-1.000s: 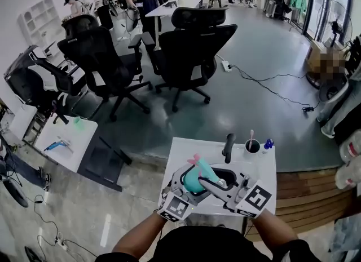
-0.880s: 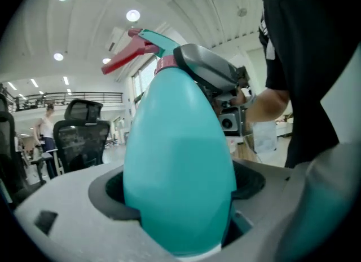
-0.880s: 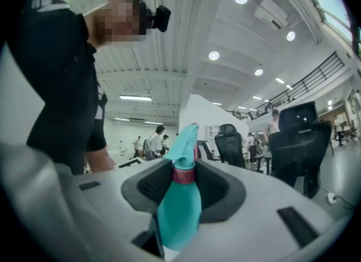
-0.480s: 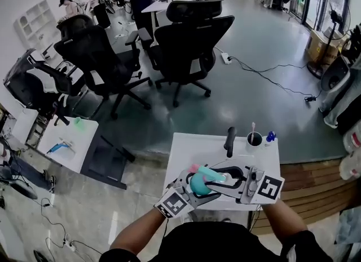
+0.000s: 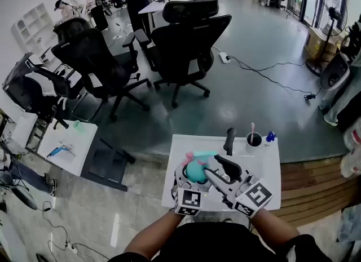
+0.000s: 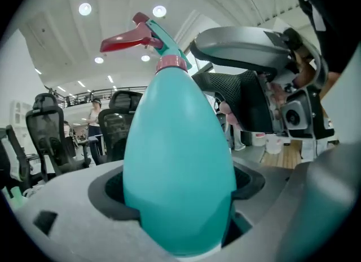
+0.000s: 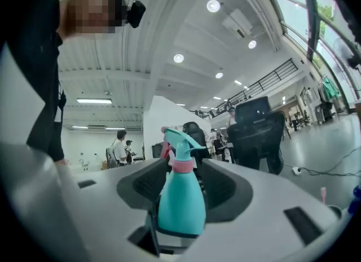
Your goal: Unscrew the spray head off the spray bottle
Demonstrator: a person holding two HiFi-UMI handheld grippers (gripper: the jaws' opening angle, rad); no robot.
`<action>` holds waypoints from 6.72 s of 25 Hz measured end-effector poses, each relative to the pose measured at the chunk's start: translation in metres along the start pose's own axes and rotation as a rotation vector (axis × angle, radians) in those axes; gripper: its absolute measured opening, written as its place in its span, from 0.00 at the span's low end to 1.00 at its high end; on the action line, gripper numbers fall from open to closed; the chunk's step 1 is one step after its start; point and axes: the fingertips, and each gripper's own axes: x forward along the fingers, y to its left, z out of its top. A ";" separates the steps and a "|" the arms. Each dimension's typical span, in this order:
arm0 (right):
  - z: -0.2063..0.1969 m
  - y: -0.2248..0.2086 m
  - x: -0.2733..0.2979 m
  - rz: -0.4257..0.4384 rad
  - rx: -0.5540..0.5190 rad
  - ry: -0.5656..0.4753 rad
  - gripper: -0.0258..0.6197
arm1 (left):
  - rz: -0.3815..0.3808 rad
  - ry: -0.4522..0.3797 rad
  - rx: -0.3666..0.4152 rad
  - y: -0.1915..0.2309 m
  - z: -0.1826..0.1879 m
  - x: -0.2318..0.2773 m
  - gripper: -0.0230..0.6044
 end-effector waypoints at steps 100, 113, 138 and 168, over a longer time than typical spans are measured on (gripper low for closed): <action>0.008 0.018 -0.008 -0.004 -0.158 0.041 0.35 | -0.446 -0.035 0.028 -0.066 0.022 -0.012 0.77; 0.010 0.030 -0.018 0.253 -0.075 0.078 0.26 | -0.603 -0.069 0.049 -0.082 0.024 -0.031 0.77; 0.011 0.027 -0.016 0.093 -0.071 0.086 0.36 | -0.438 -0.063 -0.036 -0.051 0.031 -0.023 0.77; 0.030 0.089 -0.059 0.506 -0.142 0.055 0.25 | -0.830 -0.170 0.122 -0.121 0.039 -0.087 0.77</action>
